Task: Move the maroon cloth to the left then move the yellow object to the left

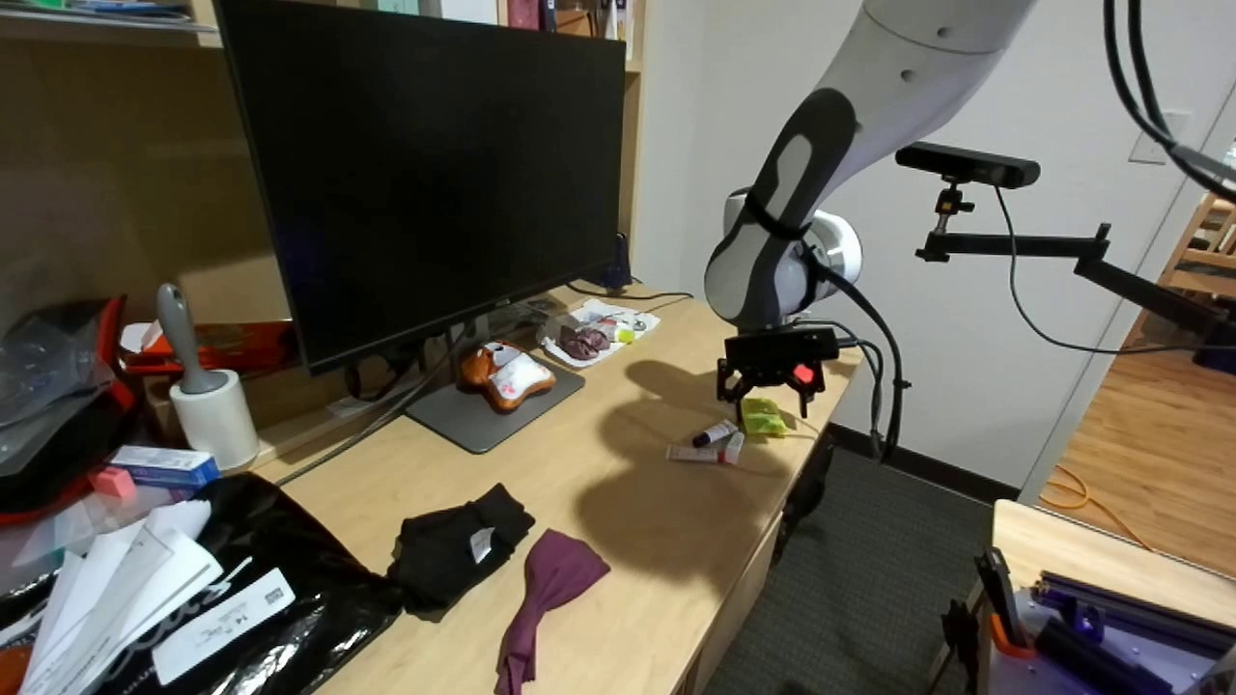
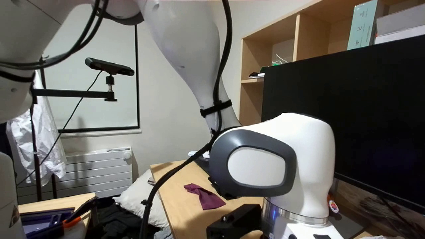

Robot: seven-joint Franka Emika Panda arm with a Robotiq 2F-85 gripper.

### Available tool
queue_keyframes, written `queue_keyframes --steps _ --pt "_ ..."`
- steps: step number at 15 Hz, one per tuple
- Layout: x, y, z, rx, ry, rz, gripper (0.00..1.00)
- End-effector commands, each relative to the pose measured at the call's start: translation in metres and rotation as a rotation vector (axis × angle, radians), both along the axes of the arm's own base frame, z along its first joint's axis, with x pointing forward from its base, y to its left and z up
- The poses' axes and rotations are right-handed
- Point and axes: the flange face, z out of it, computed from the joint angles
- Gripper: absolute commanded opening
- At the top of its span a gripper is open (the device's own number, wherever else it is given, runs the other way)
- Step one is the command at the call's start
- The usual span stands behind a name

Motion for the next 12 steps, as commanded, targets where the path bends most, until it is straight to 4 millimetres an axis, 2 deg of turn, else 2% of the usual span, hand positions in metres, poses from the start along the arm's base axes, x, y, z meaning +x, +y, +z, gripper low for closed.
queue_keyframes --steps 1,2,4,12 --pt "0.009 -0.009 -0.008 -0.016 0.015 0.049 1.00" --pt "0.011 -0.010 -0.009 -0.019 0.017 0.052 0.75" --pt "0.014 -0.012 -0.009 -0.021 0.014 0.056 0.67" --pt "0.015 -0.019 -0.007 -0.029 0.010 0.053 0.13"
